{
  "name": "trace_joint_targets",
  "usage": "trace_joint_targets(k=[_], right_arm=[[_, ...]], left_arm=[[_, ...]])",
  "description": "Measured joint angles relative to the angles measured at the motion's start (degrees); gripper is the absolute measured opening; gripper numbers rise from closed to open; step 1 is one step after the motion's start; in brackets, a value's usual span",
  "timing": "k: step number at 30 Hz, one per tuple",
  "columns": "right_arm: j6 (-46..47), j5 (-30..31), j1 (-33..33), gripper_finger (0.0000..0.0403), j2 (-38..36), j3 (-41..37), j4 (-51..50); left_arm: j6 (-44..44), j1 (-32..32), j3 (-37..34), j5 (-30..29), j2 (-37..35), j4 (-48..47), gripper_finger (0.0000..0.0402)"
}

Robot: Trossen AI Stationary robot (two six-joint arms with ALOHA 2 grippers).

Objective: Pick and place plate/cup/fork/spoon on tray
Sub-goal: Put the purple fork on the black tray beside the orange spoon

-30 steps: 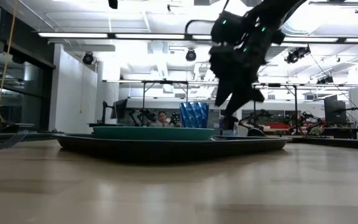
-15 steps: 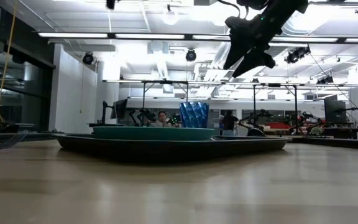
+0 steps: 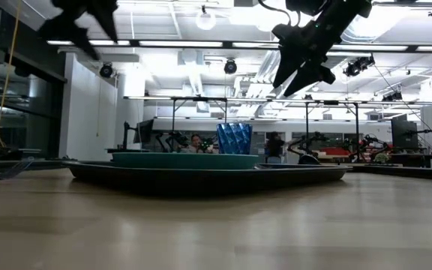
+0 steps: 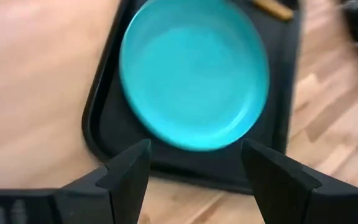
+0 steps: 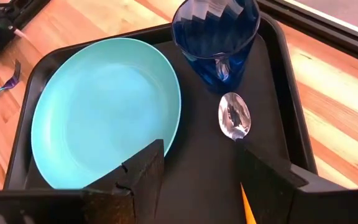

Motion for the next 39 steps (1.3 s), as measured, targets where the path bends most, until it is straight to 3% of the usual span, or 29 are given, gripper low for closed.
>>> trace_joint_targets(k=[10,16,30,39], right_arm=[[-1.1,0.1,-0.3,0.019,0.0,0.0,-0.3],[-1.1,0.1,-0.6,0.019,0.0,0.0,-0.3],[-2.4,0.0,-0.7,0.019,0.0,0.0,0.0],[-2.1,-0.1,-0.6,0.019,0.0,0.0,0.1]], left_arm=[[-26.3,-11.0,-10.7,0.4,0.9,-1.4,0.0241],[-38.9,-16.7,-17.4,5.8,1.6,-1.2,0.0241],[-45.0,-19.4,-18.9,5.2,5.2,-1.3,0.0241],[-45.5,-20.1,-18.9,10.7,12.1,-1.7,0.0241]])
